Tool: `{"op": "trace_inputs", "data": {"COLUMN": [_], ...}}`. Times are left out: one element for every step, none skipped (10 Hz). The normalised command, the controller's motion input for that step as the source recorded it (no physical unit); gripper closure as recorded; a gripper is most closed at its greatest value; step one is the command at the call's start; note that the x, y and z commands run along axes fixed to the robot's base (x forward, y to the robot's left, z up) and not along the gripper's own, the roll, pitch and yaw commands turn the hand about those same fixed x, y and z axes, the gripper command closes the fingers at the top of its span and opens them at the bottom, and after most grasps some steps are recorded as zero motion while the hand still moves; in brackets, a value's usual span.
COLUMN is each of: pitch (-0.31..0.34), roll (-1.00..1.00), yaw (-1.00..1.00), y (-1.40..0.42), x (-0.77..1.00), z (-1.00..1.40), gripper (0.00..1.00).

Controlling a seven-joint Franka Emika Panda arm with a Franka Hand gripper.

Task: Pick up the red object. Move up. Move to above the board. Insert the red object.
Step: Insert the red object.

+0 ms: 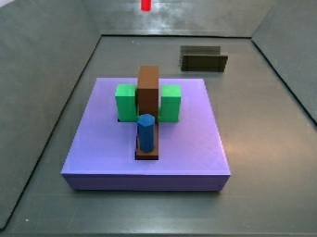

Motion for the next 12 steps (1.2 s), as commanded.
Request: {"op": "trace_inputs", "data": {"pitch": [-0.161, -0.060, -0.051, -0.113, -0.126, -0.147, -0.193, -0.160, -0.227, -0.186, -0.173, -0.124], "roll": [0.40, 0.17, 0.00, -0.06, -0.07, -0.10, -0.12, -0.05, -0.02, 0.02, 0.08, 0.06], "yaw": [0.19, 0.00, -0.11, -0.14, -0.05, -0.03, -0.01, 0.00, 0.00, 0.00, 0.00, 0.00], "y": [0.00, 0.01, 0.07, 0.03, 0.07, 0.05, 0.00, 0.00, -0.02, -0.05, -0.05, -0.04], "x": [-0.06, 0.08, 0.16, 0.11, 0.12, 0.09, 0.00, 0.00, 0.00, 0.00, 0.00, 0.00], "z": [-0.43, -0.72, -0.72, -0.73, -0.79, -0.76, -0.63, -0.47, -0.54, -0.45, -0.40, -0.31], "gripper": [1.00, 1.00, 1.00, 1.00, 1.00, 1.00, 1.00, 1.00, 1.00, 1.00, 1.00, 1.00]}}
